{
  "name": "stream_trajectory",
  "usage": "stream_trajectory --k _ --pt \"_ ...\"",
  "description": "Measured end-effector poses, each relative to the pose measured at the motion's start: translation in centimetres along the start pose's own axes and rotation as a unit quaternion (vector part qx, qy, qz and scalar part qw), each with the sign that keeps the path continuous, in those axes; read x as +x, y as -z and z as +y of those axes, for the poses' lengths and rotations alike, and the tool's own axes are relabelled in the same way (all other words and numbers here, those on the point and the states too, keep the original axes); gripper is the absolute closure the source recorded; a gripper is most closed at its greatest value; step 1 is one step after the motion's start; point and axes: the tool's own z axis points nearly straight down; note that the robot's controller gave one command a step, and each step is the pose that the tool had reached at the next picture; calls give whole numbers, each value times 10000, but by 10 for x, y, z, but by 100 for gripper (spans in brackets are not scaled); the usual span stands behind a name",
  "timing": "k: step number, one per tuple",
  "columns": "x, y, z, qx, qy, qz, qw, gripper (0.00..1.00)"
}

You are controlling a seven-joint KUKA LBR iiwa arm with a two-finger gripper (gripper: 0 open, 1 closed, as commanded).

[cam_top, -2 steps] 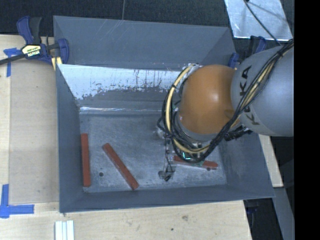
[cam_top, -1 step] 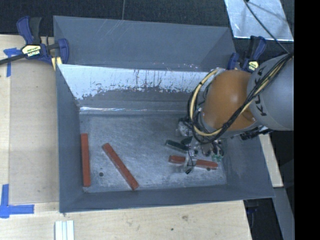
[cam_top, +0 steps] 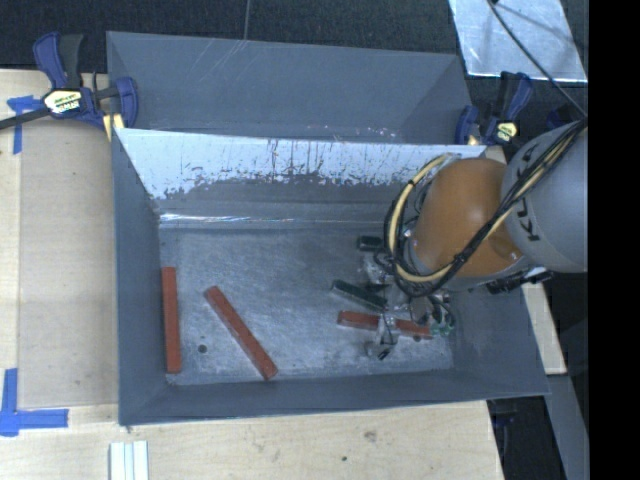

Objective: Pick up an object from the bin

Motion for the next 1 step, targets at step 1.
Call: stream_trajectory --k 1 --pt "-1 1 1 -5 1 -17 10000 100"
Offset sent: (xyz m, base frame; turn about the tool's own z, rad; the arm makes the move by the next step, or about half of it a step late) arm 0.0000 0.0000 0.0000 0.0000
